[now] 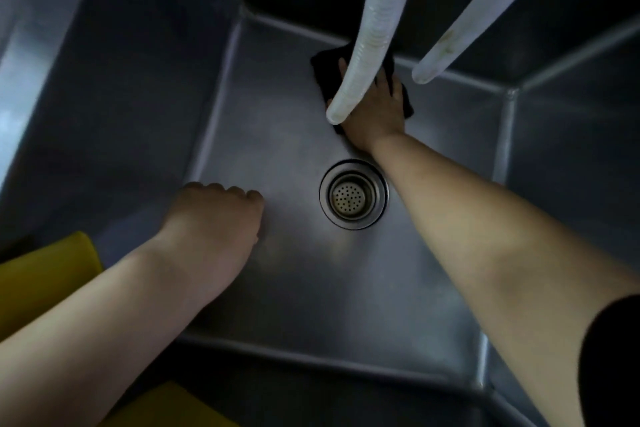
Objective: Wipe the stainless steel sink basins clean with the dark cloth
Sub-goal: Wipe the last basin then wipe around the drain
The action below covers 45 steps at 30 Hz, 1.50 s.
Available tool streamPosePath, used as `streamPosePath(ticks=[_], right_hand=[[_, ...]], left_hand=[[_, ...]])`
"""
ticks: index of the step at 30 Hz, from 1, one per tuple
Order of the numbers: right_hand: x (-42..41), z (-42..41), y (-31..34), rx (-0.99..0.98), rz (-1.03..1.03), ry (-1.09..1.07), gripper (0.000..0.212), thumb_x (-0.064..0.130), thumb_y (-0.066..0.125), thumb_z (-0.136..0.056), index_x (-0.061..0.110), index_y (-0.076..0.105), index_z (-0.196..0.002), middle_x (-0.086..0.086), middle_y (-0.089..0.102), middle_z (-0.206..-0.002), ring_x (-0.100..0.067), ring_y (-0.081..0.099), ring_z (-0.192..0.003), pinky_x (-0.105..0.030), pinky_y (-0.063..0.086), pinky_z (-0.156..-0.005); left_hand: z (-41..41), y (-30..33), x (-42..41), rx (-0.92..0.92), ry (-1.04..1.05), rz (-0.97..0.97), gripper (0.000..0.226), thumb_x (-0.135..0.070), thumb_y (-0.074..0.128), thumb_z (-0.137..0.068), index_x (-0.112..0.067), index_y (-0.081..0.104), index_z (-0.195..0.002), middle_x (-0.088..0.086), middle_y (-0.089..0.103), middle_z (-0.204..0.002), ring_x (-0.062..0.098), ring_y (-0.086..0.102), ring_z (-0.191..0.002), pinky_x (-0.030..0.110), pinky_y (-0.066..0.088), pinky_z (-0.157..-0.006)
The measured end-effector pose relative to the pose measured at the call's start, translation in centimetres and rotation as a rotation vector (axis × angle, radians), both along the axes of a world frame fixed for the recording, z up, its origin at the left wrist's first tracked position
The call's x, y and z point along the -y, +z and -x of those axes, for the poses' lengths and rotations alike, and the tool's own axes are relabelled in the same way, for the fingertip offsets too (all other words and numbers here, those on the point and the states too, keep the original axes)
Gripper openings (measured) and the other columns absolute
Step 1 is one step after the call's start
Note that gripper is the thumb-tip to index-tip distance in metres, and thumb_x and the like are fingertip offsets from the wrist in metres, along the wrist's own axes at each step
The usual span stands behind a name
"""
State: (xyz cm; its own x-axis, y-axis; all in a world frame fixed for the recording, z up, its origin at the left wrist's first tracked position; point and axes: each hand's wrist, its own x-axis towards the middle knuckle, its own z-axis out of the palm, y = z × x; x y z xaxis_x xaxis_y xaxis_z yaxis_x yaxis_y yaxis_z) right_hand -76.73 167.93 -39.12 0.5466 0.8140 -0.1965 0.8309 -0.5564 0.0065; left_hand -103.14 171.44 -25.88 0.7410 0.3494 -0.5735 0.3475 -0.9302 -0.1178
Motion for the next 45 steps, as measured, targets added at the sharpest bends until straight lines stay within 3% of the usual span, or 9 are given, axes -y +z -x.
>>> streamPosePath(ticks=[13, 19, 23, 25, 29, 33, 36, 41, 45], right_hand=[[19.2, 0.8, 1.1, 0.031, 0.094, -0.336, 0.074, 0.060, 0.015, -0.085, 0.028, 0.004, -0.151, -0.005, -0.002, -0.159, -0.023, -0.007, -0.146, -0.044, -0.006, -0.116], [26.1, 9.1, 2.6, -0.024, 0.214, -0.088, 0.077, 0.054, 0.032, -0.086, 0.014, 0.012, -0.149, -0.020, 0.009, -0.156, -0.037, 0.002, -0.144, -0.052, 0.003, -0.114], [27.5, 14.0, 3.4, -0.012, 0.259, 0.276, 0.081, 0.060, 0.047, -0.078, 0.009, 0.038, -0.140, -0.029, 0.037, -0.143, -0.047, 0.025, -0.133, -0.060, 0.016, -0.108], [26.8, 15.7, 3.1, -0.015, 0.229, 0.463, 0.085, 0.064, 0.060, -0.071, 0.014, 0.044, -0.138, -0.024, 0.038, -0.143, -0.048, 0.033, -0.131, -0.062, 0.020, -0.107], [22.7, 18.0, 1.9, -0.096, 0.112, 0.643, 0.073, 0.061, 0.040, -0.085, 0.025, 0.028, -0.146, -0.013, 0.021, -0.152, -0.040, 0.020, -0.139, -0.061, 0.015, -0.111], [19.0, 17.5, 1.2, -0.157, -0.036, 0.411, 0.060, 0.046, 0.041, -0.091, 0.023, 0.031, -0.145, -0.006, 0.027, -0.153, -0.031, 0.023, -0.141, -0.055, 0.017, -0.112], [18.4, 15.9, 1.4, -0.186, -0.138, 0.257, 0.055, 0.032, 0.052, -0.089, 0.014, 0.043, -0.140, -0.010, 0.040, -0.147, -0.031, 0.037, -0.135, -0.048, 0.029, -0.107], [17.7, 12.4, 2.6, -0.212, -0.231, 0.188, 0.052, 0.000, 0.077, -0.067, 0.005, 0.064, -0.118, -0.015, 0.064, -0.119, -0.035, 0.062, -0.105, -0.046, 0.046, -0.083], [17.3, 9.6, 4.5, -0.115, -0.283, 0.166, 0.041, 0.003, 0.078, -0.067, 0.008, 0.070, -0.107, -0.010, 0.069, -0.102, -0.031, 0.065, -0.087, -0.038, 0.050, -0.070]], left_hand=[[-0.1, 0.9, 0.9, 0.051, -0.105, -0.065, 0.022, -0.040, 0.040, -0.095, -0.020, 0.044, -0.106, -0.004, 0.038, -0.079, 0.018, 0.040, -0.069, 0.030, 0.030, -0.060], [-0.2, 1.4, 0.6, 0.048, -0.098, -0.081, 0.016, -0.029, 0.047, -0.094, -0.019, 0.045, -0.105, -0.004, 0.035, -0.075, 0.017, 0.039, -0.068, 0.029, 0.028, -0.056], [-0.4, 1.5, 0.4, 0.058, -0.080, -0.047, 0.015, -0.027, 0.050, -0.093, -0.019, 0.045, -0.104, -0.004, 0.029, -0.068, 0.017, 0.039, -0.068, 0.027, 0.025, -0.055], [-0.4, 1.5, 0.4, 0.064, -0.090, -0.044, 0.017, -0.027, 0.052, -0.092, -0.019, 0.045, -0.105, -0.004, 0.026, -0.067, 0.017, 0.038, -0.067, 0.026, 0.022, -0.051], [-0.4, 1.3, 0.4, 0.059, -0.080, -0.047, 0.017, -0.028, 0.052, -0.092, -0.019, 0.045, -0.104, -0.004, 0.029, -0.069, 0.017, 0.038, -0.069, 0.029, 0.029, -0.059], [-0.2, 1.0, 0.4, 0.053, -0.074, -0.040, 0.015, -0.026, 0.049, -0.094, -0.017, 0.045, -0.105, -0.002, 0.041, -0.081, 0.018, 0.040, -0.072, 0.031, 0.033, -0.064], [0.0, 0.9, 0.6, 0.044, -0.092, -0.048, 0.016, -0.028, 0.046, -0.094, -0.017, 0.044, -0.106, 0.000, 0.045, -0.086, 0.018, 0.040, -0.072, 0.032, 0.033, -0.064], [-0.1, 0.8, 0.8, 0.070, -0.094, -0.048, 0.019, -0.035, 0.038, -0.096, -0.020, 0.044, -0.104, -0.003, 0.039, -0.079, 0.017, 0.041, -0.069, 0.029, 0.033, -0.061], [0.4, 0.8, 1.0, 0.136, -0.158, -0.128, 0.019, -0.038, 0.042, -0.093, -0.021, 0.050, -0.096, -0.004, 0.050, -0.076, 0.017, 0.045, -0.062, 0.027, 0.027, -0.055]])
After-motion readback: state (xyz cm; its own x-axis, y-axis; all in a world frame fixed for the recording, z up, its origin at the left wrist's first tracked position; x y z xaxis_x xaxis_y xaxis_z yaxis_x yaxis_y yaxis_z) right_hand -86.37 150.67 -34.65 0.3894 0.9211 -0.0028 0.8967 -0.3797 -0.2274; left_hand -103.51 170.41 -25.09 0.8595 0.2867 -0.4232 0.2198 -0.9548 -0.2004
